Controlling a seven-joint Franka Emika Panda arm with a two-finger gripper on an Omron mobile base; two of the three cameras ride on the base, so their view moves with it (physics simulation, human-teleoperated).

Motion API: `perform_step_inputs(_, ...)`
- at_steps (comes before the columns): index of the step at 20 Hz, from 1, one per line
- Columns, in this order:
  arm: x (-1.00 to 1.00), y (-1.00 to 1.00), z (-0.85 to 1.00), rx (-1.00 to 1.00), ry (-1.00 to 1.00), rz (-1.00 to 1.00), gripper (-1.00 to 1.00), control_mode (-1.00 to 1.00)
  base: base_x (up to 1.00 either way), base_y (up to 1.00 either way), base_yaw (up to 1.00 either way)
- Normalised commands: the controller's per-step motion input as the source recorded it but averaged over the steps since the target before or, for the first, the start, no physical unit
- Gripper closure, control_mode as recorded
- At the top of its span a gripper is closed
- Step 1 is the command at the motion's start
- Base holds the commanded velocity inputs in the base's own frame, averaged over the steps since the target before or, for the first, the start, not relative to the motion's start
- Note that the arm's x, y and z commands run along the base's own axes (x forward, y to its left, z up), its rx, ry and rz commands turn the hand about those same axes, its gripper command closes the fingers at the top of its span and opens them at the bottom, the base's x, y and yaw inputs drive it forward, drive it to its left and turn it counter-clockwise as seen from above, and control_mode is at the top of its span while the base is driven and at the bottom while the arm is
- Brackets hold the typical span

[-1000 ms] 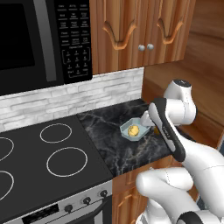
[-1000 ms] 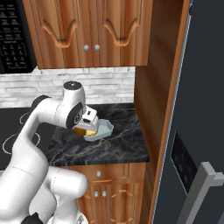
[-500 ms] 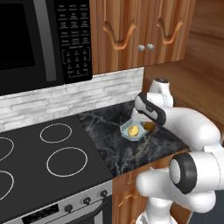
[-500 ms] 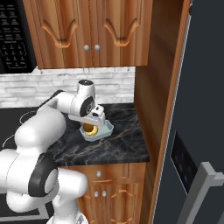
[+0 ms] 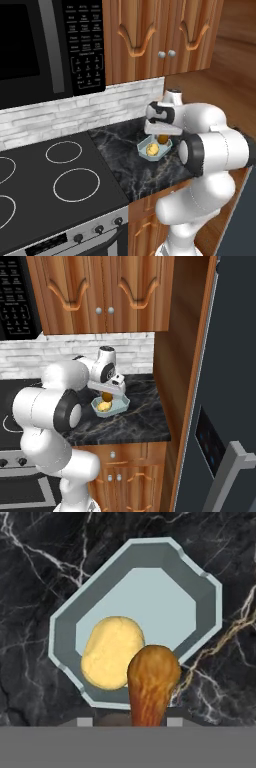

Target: Take the mushroom and potato out of the freezer and place them in the tupperware container on the counter. Then put the tupperware containing the vegetables back in the freezer.

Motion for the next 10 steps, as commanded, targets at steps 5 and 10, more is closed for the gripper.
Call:
perform_step_inputs(5,0.32,-0.01,-0.55,0.00,0.00,-0.04,1.00,-1.00,0.00,0.00,0.00)
perform_step_inputs(10,0.23,-0.09,-0.30,0.01,0.00,-0.05,1.00,-1.00,0.00,0.00,0.00)
